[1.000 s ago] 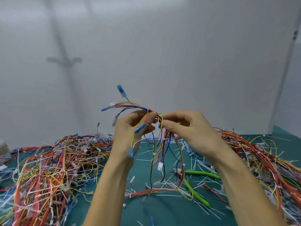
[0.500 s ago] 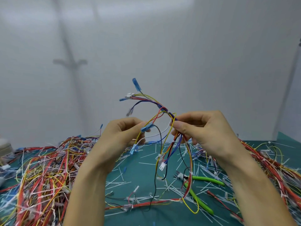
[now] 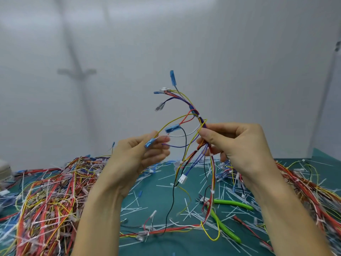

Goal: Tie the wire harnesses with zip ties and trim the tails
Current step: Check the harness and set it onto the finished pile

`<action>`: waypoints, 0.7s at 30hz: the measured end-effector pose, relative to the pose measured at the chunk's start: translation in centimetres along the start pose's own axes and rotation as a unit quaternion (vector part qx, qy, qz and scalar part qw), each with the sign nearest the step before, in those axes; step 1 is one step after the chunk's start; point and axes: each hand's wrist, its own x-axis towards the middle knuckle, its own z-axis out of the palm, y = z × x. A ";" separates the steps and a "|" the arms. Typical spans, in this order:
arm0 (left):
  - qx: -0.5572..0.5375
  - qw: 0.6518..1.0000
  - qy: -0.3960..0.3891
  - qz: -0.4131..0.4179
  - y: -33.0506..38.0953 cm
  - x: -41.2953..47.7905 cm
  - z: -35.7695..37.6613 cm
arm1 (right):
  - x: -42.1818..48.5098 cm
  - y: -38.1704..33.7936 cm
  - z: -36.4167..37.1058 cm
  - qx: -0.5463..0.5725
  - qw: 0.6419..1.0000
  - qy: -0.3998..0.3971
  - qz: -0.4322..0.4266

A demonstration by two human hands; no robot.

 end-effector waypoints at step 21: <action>0.123 0.986 -0.106 0.043 -0.1 -0.7 1.6 | 0.6 0.3 -0.7 0.124 0.991 0.022 0.054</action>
